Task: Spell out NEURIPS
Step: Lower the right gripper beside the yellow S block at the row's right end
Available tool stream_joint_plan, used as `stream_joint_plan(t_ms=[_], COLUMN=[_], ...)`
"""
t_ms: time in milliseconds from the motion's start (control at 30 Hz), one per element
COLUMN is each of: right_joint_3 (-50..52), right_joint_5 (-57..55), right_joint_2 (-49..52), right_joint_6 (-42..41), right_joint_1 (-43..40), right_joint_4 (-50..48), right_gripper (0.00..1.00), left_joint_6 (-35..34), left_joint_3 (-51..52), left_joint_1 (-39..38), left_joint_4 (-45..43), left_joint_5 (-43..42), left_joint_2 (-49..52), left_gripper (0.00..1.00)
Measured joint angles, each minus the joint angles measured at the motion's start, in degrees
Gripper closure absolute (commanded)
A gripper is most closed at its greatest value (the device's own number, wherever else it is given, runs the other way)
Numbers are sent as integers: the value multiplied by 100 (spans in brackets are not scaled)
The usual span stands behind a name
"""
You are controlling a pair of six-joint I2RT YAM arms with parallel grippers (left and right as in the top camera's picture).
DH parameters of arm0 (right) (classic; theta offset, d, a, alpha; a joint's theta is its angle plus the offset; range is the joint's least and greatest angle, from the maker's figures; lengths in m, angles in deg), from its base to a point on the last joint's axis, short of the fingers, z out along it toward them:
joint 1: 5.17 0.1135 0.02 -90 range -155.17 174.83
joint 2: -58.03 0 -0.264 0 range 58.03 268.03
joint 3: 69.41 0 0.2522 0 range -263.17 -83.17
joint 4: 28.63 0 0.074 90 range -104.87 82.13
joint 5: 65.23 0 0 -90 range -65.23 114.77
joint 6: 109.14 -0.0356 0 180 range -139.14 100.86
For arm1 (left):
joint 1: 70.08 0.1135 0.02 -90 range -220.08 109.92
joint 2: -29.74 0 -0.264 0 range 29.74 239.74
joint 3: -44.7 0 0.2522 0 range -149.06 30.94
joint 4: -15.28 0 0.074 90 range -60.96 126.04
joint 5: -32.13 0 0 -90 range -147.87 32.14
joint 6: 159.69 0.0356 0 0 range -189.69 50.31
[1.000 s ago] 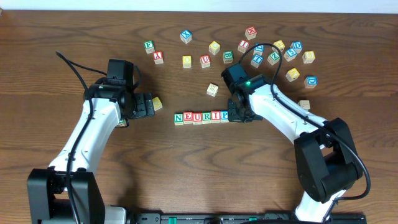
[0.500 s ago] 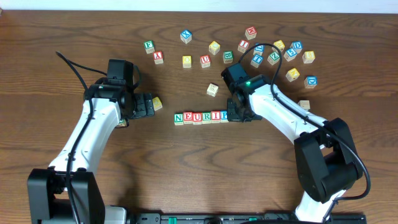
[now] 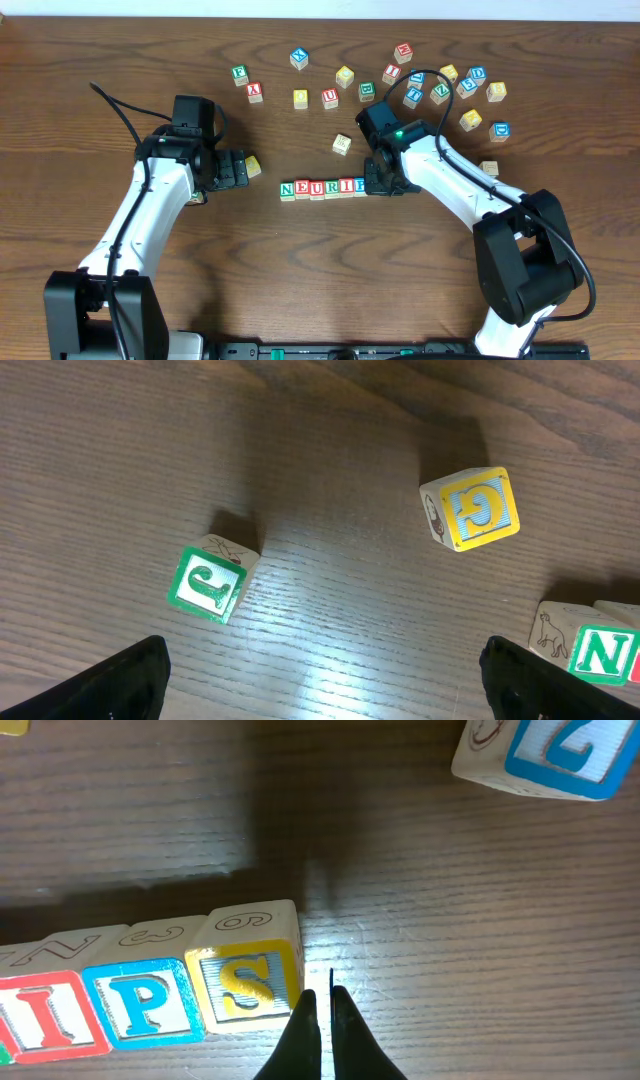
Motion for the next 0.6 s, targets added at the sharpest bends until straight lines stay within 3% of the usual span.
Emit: stream_joint_plan(t_ms=[600], right_joint_3=[0], right_joint_5=[-374], right_joint_2=[0], right_joint_6=[-2], right_joint_1=[-48], right_joint_4=[256], right_gripper=[99], left_joint_6=[0], left_joint_3=[0], left_joint_1=[0], left_joint_4=[0], left_joint_5=[-2], left_joint_2=[0], left_gripper=[2])
